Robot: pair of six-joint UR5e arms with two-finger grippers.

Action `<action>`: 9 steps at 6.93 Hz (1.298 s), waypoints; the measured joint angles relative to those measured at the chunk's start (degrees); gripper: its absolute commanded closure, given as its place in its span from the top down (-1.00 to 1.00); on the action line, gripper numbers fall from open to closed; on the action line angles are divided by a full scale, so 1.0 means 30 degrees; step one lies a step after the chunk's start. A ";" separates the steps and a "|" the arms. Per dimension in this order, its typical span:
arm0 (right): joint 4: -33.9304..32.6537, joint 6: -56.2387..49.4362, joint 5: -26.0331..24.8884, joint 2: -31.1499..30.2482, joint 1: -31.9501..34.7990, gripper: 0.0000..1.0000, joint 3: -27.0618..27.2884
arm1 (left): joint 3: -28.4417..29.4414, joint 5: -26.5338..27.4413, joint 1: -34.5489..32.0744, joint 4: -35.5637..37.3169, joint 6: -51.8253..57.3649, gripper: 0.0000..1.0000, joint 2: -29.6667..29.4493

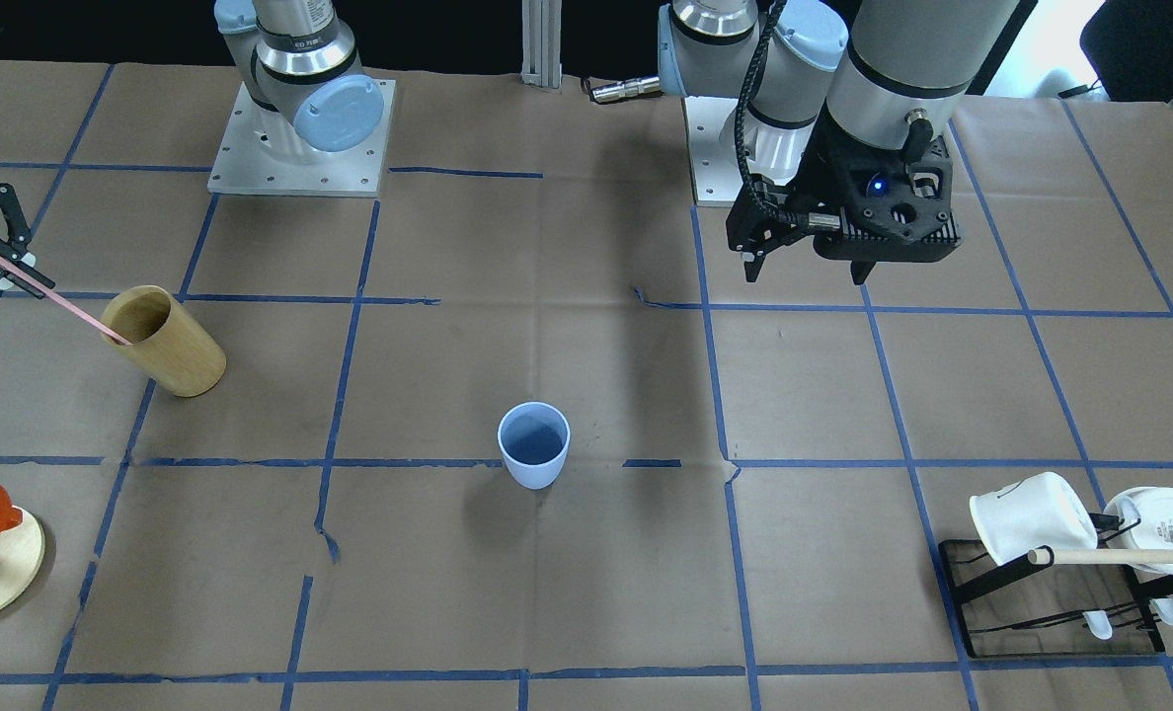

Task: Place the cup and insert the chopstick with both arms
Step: 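Raise the left gripper back toward the mug rack, then pull the pink chopstick up out of the bamboo cup with the right gripper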

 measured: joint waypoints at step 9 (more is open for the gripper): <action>0.1579 0.9095 0.2318 -0.2574 0.0742 -0.83 -0.2063 | 0.0292 0.0059 0.0135 0.0209 0.0046 1.00 -0.0005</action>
